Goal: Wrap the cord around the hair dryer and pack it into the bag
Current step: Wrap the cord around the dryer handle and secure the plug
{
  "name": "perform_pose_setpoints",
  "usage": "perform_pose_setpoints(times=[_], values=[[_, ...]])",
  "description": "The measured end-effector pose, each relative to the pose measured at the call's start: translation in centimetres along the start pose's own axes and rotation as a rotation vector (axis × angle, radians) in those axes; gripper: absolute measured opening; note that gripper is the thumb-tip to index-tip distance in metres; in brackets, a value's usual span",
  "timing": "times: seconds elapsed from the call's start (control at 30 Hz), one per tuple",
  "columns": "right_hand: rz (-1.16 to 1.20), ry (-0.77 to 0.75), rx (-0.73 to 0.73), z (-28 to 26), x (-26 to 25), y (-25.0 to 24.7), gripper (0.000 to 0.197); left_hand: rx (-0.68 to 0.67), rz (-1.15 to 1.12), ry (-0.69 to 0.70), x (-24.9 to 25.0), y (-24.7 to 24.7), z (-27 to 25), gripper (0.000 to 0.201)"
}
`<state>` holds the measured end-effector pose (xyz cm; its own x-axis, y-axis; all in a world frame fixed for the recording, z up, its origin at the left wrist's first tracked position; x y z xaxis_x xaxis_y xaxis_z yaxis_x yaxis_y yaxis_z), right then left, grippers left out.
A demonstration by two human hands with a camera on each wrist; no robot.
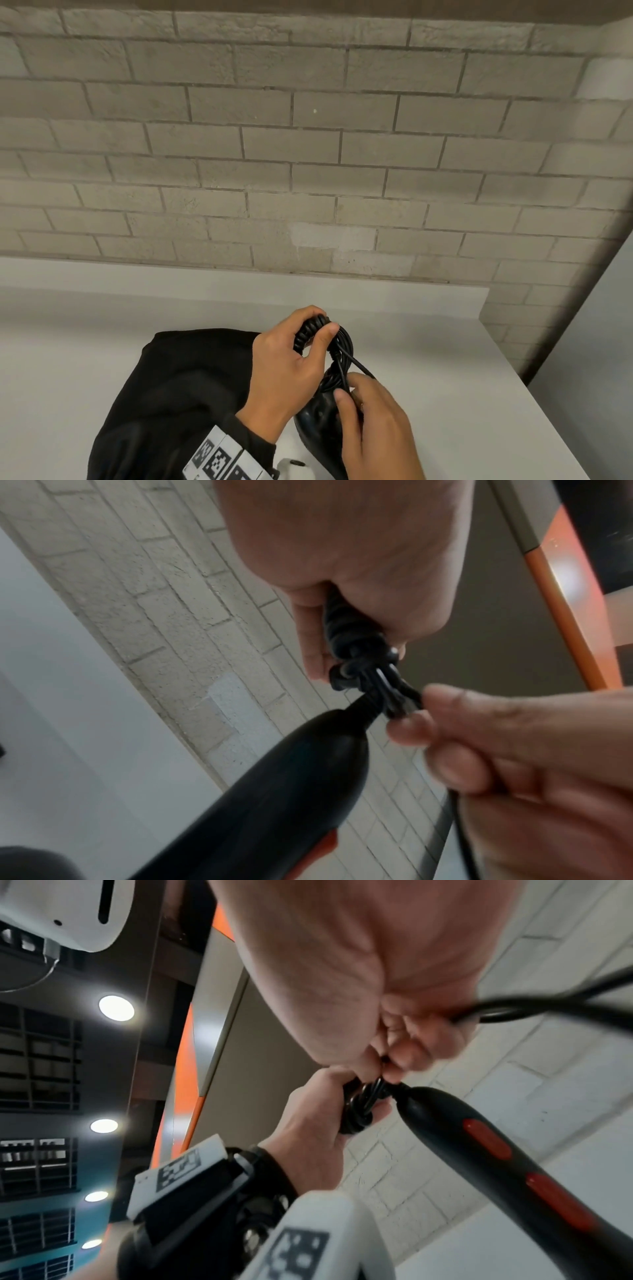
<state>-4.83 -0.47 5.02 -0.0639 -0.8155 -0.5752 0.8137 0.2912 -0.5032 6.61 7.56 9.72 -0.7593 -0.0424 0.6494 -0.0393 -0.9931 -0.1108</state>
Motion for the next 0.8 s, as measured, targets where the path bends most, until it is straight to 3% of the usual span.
perform_pose_setpoints(times=[0.13,0.27,0.43,0.5,0.57,0.6,0.63,0.67,0.7,0.77,0.8], values=[[-0.013,-0.002,-0.007,0.6,-0.8,-2.0,0.029,-0.019,0.035,-0.001,-0.4,-0.2,0.0,0.025],[-0.022,-0.023,0.021,0.9,-1.9,-4.6,0.027,-0.034,0.000,-0.037,-0.7,-0.4,0.5,0.021],[0.140,0.145,0.129,1.3,1.2,-8.1,0.045,-0.040,-0.042,-0.082,-1.2,-0.9,0.3,0.022],[0.144,0.191,0.070,0.6,3.6,-9.3,0.041,-0.047,-0.061,-0.109,-1.4,-1.0,0.2,0.023],[0.156,0.229,-0.188,-1.2,6.1,-9.7,0.053,-0.060,-0.084,-0.134,-1.5,-1.0,0.0,0.022],[0.097,0.160,-0.152,-2.7,7.9,-10.0,0.057,-0.064,-0.099,-0.147,-1.6,-1.0,0.0,0.022],[0.308,0.177,-0.081,-3.2,8.7,-9.7,0.057,-0.068,-0.118,-0.162,-1.6,-1.0,0.0,0.021],[0.673,0.180,-0.098,-3.1,9.1,-9.4,0.049,-0.076,-0.137,-0.175,-1.7,-1.0,0.0,0.021],[0.784,0.062,-0.100,-2.6,9.0,-9.6,0.038,-0.090,-0.156,-0.187,-1.7,-1.0,-0.1,0.020],[0.140,-0.230,0.126,-1.6,7.6,-11.4,0.028,-0.132,-0.189,-0.210,-1.4,-0.8,-0.1,0.018],[0.028,-0.136,-0.202,-1.7,8.0,-10.5,0.025,-0.153,-0.196,-0.216,-1.3,-0.8,-0.2,0.017]])
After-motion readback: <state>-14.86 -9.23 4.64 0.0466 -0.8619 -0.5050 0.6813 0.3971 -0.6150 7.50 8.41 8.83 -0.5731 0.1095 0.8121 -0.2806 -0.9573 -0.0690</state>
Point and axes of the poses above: each hand's wrist, its own z-axis towards the middle knuckle, its own y-axis out of the palm, x = y × z, the point moved 2 cm from there along z, towards the middle knuckle, and after that the axes turned 11 degrees about x, right-handed, at the moved point
